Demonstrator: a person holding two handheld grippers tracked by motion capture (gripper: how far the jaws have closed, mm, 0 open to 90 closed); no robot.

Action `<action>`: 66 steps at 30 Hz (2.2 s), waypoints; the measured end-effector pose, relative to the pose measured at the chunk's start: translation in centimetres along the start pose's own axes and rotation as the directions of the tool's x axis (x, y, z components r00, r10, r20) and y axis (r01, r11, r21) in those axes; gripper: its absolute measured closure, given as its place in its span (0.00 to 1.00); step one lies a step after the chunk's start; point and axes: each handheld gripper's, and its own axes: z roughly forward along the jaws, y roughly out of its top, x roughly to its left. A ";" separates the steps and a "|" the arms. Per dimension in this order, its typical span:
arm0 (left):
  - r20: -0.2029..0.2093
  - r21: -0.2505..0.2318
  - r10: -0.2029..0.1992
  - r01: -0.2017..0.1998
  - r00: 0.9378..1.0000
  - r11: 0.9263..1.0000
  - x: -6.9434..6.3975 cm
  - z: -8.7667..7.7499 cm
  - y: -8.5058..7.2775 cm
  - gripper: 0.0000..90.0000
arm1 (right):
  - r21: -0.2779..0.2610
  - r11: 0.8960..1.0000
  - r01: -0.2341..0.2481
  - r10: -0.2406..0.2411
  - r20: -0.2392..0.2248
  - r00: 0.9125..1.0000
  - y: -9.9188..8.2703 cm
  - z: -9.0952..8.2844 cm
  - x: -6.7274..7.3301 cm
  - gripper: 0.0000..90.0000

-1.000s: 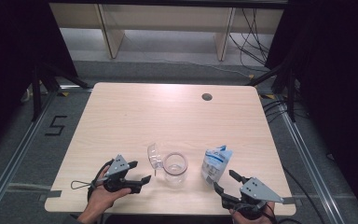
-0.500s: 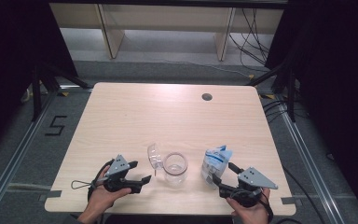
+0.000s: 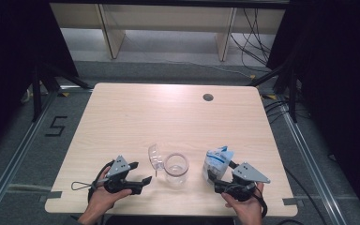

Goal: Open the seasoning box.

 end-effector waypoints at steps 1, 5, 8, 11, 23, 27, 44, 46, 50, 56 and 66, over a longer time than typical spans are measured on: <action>0.001 -0.003 0.000 0.000 1.000 1.000 0.0 0.0 0.0 0.24 | -0.006 1.000 -0.013 0.013 -0.003 1.000 -0.1 0.3 -0.1 0.26; -0.003 -0.006 -0.005 0.005 1.000 1.000 -0.1 0.0 0.0 0.24 | 0.010 1.000 -0.013 0.012 0.009 1.000 -0.2 0.8 -0.1 0.25; -0.003 -0.005 -0.005 0.005 1.000 1.000 -0.1 0.0 0.0 0.24 | 0.007 1.000 0.014 -0.014 -0.004 1.000 -0.3 1.2 -0.1 0.26; -0.006 0.000 0.004 -0.004 1.000 1.000 -0.1 -0.1 0.0 0.24 | 0.000 1.000 -0.011 0.011 -0.001 1.000 -0.4 1.6 0.0 0.26; 0.002 -0.007 -0.010 0.010 1.000 1.000 -0.1 -0.1 0.0 0.24 | -0.006 1.000 -0.016 0.016 0.002 1.000 -0.8 2.4 -0.2 0.28; 0.003 -0.010 0.002 -0.002 1.000 1.000 0.0 -0.1 0.1 0.24 | -0.011 0.999 -0.037 0.037 0.008 0.999 -0.9 2.5 -0.3 0.26; 0.002 -0.006 0.003 -0.003 1.000 1.000 -0.1 -0.1 0.1 0.24 | -0.007 0.999 -0.049 0.049 0.007 0.999 -1.3 3.1 -0.2 0.28; 0.003 -0.010 -0.003 0.003 1.000 1.000 -0.1 -0.1 0.1 0.24 | -0.008 0.999 -0.048 0.048 0.010 0.999 -1.3 3.2 -0.2 0.28; 0.000 -0.003 0.003 -0.003 1.000 1.000 -0.1 -0.1 0.1 0.24 | -0.025 0.999 -0.044 0.045 0.015 0.999 -1.5 3.5 -0.2 0.32; 0.004 -0.006 0.002 -0.002 1.000 1.000 -0.2 -0.1 0.1 0.24 | -0.031 0.998 -0.048 0.049 0.014 0.999 -1.6 3.6 -0.4 0.34; 0.006 -0.008 0.003 -0.003 1.000 1.000 -0.2 -0.1 0.1 0.24 | -0.017 0.997 -0.074 0.075 0.021 0.997 -1.8 3.8 -0.2 0.35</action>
